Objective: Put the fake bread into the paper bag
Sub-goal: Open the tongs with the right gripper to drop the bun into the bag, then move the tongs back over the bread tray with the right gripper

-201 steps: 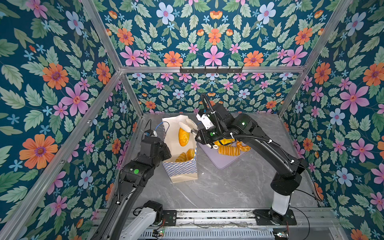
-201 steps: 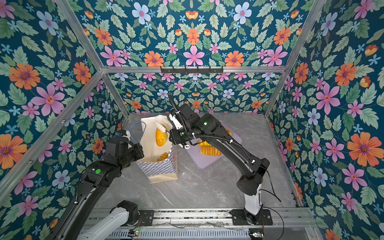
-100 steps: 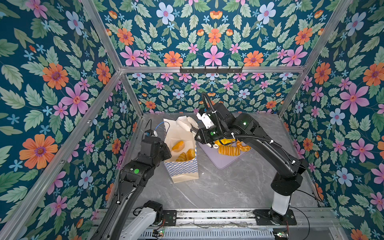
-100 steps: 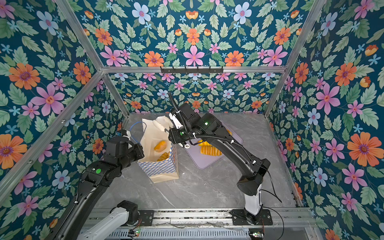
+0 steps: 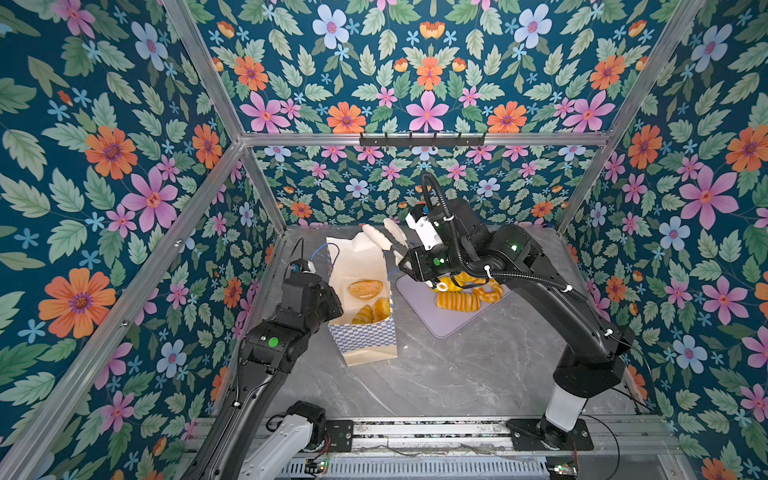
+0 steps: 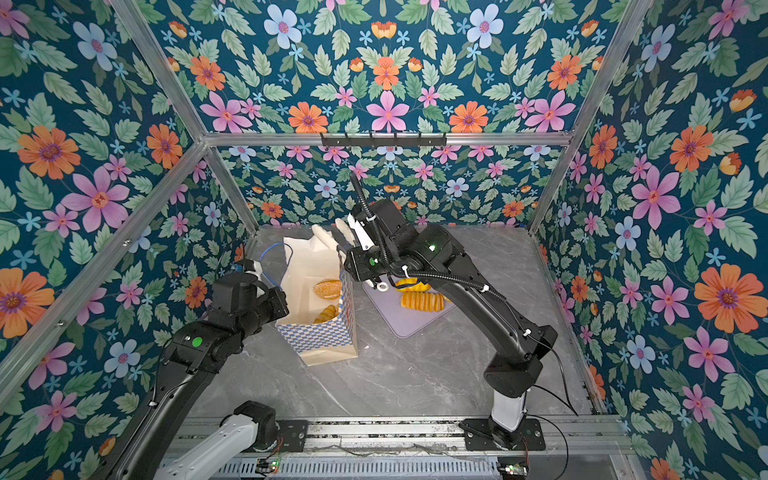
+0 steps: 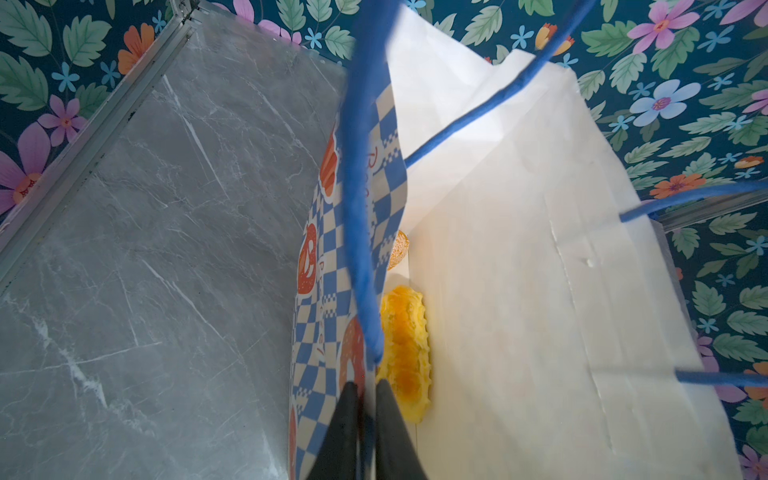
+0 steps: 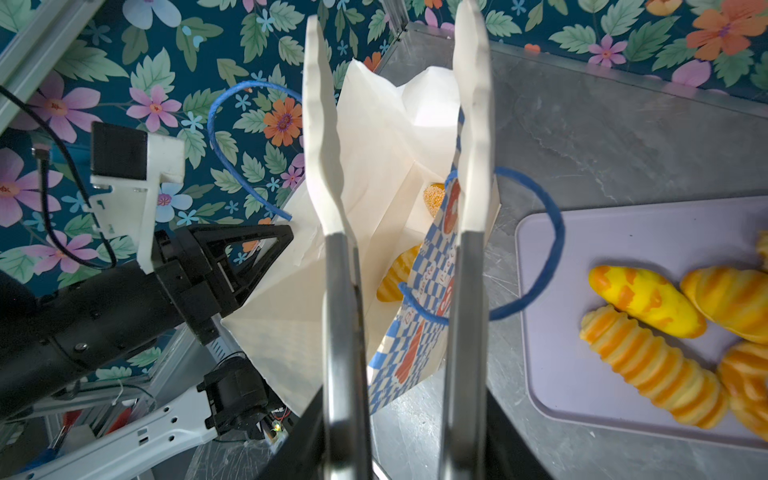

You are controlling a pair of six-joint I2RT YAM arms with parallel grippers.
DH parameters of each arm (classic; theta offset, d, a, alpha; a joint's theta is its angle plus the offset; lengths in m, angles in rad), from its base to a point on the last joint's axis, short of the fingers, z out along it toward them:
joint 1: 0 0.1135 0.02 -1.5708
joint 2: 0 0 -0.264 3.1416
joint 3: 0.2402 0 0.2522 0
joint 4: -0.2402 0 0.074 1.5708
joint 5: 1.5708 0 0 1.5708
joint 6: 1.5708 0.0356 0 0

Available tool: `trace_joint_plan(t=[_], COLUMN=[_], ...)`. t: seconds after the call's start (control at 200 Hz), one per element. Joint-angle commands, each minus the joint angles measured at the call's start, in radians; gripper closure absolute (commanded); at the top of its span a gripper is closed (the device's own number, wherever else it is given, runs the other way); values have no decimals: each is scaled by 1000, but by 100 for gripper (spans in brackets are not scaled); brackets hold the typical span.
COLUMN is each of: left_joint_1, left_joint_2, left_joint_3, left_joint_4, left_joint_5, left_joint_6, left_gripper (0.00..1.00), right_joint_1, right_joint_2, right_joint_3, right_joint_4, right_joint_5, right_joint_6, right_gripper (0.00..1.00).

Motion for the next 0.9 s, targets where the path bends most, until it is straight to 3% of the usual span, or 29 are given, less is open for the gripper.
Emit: trace_joint_plan(t=[0.0,0.41,0.895], left_joint_1=[1,1,1], left_joint_2=[-4,7,7], left_joint_3=[-1,0,-2], left_joint_4=[18,25,25], left_joint_5=[-1,4,6], left_joint_6=[1,2,2], left_gripper=[87,87,87], right_joint_1=[-14,-166,-472], right_joint_2=[-39,-274,-493], right_joint_3=[-23,-312,-825], right_joint_4=[10,106,264], right_joint_5=[40,8,-222], right_joint_6=[-11,34,144], right_gripper=[54,54,55])
